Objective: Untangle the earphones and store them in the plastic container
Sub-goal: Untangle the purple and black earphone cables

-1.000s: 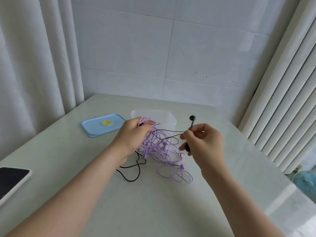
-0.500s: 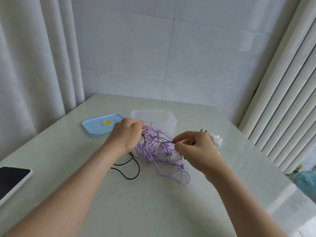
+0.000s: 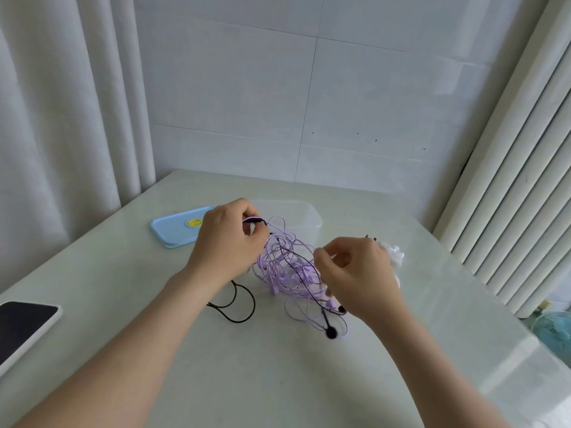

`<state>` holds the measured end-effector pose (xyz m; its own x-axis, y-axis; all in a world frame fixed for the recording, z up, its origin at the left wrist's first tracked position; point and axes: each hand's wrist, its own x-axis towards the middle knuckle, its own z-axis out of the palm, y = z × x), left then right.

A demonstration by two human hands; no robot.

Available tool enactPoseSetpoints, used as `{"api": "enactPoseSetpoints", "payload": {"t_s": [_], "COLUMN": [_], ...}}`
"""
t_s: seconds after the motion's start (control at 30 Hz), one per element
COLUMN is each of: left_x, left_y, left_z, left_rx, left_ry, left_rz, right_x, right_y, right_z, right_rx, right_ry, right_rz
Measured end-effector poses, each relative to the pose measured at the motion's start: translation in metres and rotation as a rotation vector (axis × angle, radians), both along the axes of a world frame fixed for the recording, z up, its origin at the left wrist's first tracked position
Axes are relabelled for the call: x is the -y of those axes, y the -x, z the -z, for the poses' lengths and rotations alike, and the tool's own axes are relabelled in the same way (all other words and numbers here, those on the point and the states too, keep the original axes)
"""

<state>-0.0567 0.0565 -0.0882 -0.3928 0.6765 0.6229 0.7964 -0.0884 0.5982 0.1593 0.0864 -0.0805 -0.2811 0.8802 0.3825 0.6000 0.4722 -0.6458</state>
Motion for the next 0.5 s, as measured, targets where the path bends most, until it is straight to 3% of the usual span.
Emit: {"api": "enactPoseSetpoints", "payload": {"t_s": [0.17,0.3,0.4,0.5], "left_x": [0.003,0.007,0.009,0.011], "left_y": [-0.006,-0.008,-0.010,-0.010], "left_z": [-0.009,-0.015,-0.017,-0.018], "left_rx": [0.244,0.347,0.367,0.298], "left_ry": [0.003,0.033,0.069,0.103], "left_rz": [0.145,0.442,0.560,0.569], "right_x": [-0.003,0.003,0.002,-0.003], "right_y": [0.007,0.017,0.018,0.015], "right_z": [0.008,0.014,0.016,0.019], "right_rx": [-0.132,-0.161,-0.132,-0.065], "right_ry": [-0.222,-0.216,-0.150,-0.217], "right_rz": [-0.058,-0.250,-0.316,-0.268]}}
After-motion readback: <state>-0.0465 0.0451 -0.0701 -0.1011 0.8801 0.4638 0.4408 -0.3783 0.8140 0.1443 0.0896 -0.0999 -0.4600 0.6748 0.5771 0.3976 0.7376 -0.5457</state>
